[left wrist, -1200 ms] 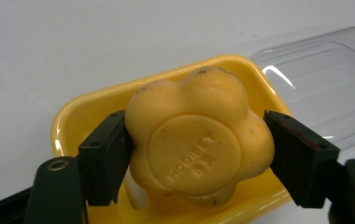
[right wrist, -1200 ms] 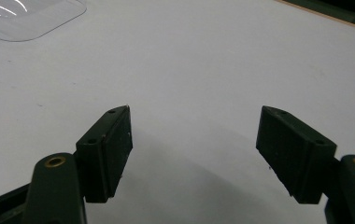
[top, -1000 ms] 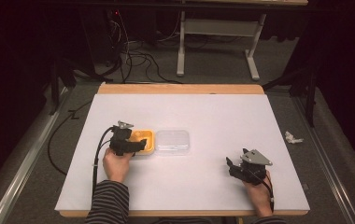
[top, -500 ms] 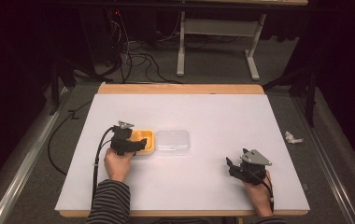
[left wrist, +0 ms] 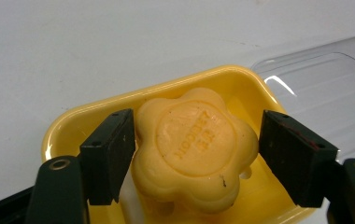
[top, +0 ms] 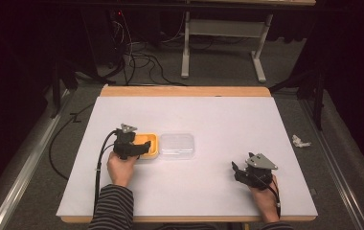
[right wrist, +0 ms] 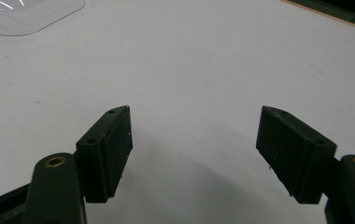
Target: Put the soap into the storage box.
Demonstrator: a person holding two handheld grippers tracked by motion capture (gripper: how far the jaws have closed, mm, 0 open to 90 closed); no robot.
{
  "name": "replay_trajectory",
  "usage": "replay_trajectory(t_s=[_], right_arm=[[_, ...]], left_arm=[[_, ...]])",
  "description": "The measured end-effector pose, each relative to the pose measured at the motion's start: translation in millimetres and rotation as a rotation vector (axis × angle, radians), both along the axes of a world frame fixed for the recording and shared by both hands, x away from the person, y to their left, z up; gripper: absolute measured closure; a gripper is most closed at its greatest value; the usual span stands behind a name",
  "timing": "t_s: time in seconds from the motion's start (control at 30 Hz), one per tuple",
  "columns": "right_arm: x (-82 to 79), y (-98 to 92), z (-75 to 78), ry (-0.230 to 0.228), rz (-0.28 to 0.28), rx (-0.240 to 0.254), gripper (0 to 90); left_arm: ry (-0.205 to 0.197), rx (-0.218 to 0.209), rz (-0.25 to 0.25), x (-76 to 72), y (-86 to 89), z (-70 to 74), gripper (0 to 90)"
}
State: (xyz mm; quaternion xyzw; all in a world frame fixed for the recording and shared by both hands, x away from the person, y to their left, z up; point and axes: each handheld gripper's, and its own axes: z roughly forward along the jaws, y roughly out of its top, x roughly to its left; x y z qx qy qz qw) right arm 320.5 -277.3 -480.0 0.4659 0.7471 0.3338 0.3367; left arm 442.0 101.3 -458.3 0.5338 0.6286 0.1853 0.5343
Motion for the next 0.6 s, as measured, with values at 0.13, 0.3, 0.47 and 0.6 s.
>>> replay_trajectory(t_s=[0.13,0.3,0.47,0.6], right_arm=[[0.0,0.3,0.1,0.005,-0.003,0.0,27.5],[0.1,0.2,0.1,0.005,-0.002,-0.001,27.5],[0.0,0.3,0.2,0.006,-0.004,0.0,27.5],[0.2,0.6,-0.1,0.008,-0.002,0.003,27.5]], left_arm=[[-0.023,-0.001,0.006,-2.4,1.3,4.0,27.2],[-0.047,-0.011,0.005,-6.8,3.8,10.2,26.7],[-0.067,-0.022,-0.005,-12.9,5.1,15.5,26.6],[-0.089,-0.036,-0.019,-19.4,3.8,20.8,26.4]])
